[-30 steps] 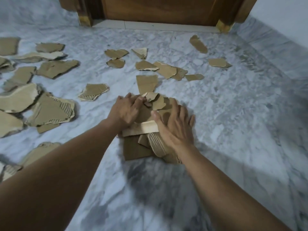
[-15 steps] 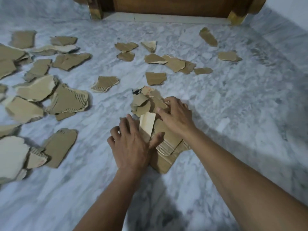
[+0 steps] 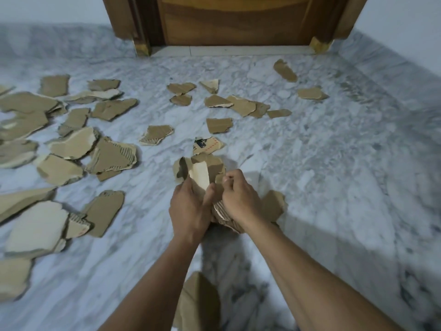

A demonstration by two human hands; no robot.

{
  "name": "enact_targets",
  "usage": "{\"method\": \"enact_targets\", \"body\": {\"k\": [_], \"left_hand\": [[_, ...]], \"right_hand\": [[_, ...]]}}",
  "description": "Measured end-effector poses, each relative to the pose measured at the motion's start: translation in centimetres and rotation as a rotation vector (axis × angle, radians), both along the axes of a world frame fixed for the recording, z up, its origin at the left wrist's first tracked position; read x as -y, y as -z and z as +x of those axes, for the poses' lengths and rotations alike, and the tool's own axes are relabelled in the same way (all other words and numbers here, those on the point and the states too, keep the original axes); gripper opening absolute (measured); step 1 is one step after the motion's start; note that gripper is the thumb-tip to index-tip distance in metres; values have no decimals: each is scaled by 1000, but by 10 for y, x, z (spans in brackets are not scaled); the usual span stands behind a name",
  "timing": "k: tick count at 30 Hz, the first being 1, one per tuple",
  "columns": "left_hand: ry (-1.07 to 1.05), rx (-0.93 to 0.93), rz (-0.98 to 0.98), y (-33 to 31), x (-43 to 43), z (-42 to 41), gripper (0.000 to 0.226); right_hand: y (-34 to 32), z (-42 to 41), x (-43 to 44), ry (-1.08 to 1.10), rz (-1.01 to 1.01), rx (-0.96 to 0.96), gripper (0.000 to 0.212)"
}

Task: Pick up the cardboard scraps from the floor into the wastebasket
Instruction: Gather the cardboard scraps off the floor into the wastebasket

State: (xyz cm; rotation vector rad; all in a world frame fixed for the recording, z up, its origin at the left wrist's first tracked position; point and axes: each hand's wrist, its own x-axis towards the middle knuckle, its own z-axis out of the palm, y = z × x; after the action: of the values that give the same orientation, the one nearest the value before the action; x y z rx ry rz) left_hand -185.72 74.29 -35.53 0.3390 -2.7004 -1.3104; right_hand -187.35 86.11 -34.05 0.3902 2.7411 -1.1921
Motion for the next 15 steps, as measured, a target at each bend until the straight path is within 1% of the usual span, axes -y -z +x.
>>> {"method": "enact_targets", "body": {"k": [2,3,4,6,10,13,15], "left_hand": [[-8,-47,190,-4,-3,7,28],[-5,-55,264,-8,-5,12,25],[4,-64,309,-10,-8,17,24],[38,-89,339,-16,-16,25,27],[90,-102,445,-46,-38,29,23],[174,-154,465,-87,-73,30,27],[246,-191,491,-118,-105,34,20]], "right_hand": [[3,8,-1,108,-201,-33,18],[5,14,-2,154,-268,-61,16],[6,19,-5,195,-320,-85,14],[2,32,-12,262,-401,-127,14],[-28,46,-39,325,-512,-238,14],[-68,53,-74,343,-518,-314,15],[-100,60,-107,363,-502,-386,19]]}}
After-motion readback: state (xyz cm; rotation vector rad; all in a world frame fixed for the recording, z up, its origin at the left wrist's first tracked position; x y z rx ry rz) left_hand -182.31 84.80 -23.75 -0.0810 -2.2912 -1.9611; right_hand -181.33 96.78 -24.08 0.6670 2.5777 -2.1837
